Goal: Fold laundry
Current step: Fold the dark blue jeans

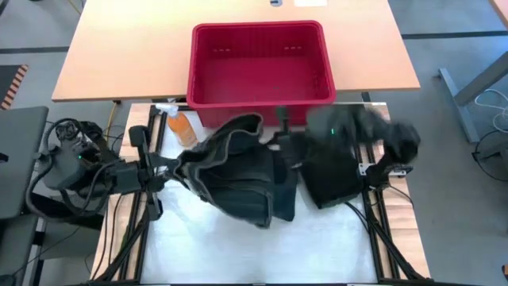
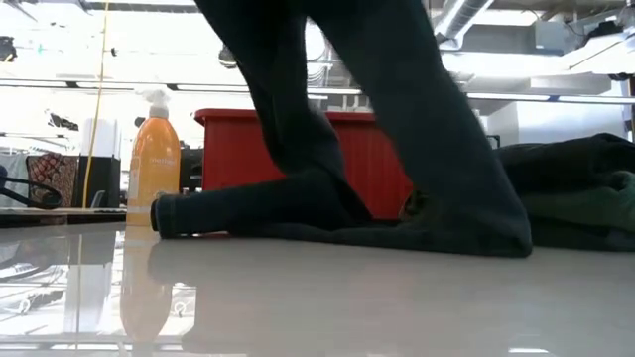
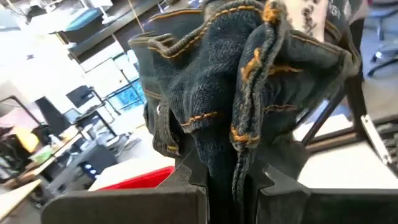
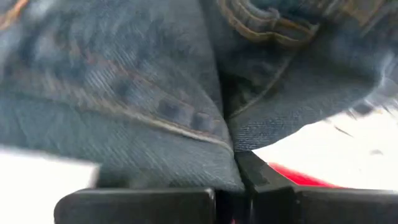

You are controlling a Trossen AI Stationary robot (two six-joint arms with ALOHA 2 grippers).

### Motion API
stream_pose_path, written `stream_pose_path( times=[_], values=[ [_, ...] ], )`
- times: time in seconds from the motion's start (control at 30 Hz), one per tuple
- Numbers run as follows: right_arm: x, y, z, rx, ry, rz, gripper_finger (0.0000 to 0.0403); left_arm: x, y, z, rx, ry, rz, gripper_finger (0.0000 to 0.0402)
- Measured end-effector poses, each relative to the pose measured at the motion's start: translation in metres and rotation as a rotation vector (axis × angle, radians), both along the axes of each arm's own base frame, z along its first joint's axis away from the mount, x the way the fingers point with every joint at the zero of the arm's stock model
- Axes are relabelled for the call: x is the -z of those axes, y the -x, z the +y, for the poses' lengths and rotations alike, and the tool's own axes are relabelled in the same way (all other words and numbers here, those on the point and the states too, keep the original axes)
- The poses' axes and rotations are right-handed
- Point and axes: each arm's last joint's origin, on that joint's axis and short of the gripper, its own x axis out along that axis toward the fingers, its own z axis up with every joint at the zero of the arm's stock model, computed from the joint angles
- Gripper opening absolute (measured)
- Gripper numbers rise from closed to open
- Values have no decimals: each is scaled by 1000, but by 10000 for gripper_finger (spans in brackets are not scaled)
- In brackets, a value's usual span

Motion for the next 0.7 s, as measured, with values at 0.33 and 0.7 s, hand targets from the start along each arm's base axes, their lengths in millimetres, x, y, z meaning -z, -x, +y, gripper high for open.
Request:
stream_pose_path(
  times=[0.33,0.7],
  values=[
    [2,4,-9,327,58,14,33,-1,-15,23,-330,-113,58,14],
    [-18,11,-44,837,172,-155,33,-33,-38,86,-390,-370,-113,14]
  ],
)
